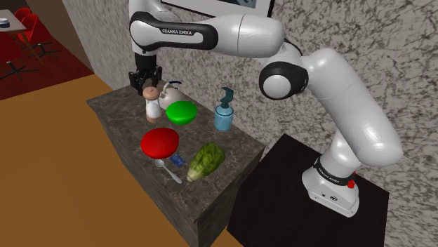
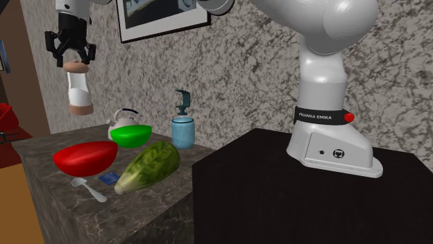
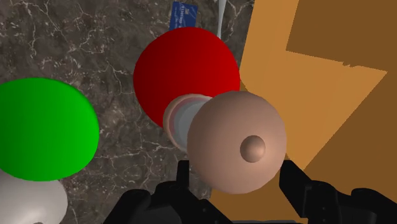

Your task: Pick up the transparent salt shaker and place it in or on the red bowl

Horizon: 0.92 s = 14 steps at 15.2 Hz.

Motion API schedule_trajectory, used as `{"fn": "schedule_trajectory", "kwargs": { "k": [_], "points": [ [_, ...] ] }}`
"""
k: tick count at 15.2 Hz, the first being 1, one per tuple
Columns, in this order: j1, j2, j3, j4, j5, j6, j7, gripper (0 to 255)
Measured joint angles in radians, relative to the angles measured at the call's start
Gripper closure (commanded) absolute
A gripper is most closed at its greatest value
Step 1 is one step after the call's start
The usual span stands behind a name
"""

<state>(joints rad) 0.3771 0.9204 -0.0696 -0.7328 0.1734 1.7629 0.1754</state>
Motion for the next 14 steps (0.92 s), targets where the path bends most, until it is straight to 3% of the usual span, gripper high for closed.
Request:
{"fn": "schedule_trajectory", "kwargs": {
  "k": [2, 14],
  "points": [
    [0.003, 0.041, 0.002, 0.05, -0.001, -0.009, 0.008, 255],
    [0.012, 0.019, 0.001, -0.147, 0.006, 0.165, -0.015, 255]
  ]
}}
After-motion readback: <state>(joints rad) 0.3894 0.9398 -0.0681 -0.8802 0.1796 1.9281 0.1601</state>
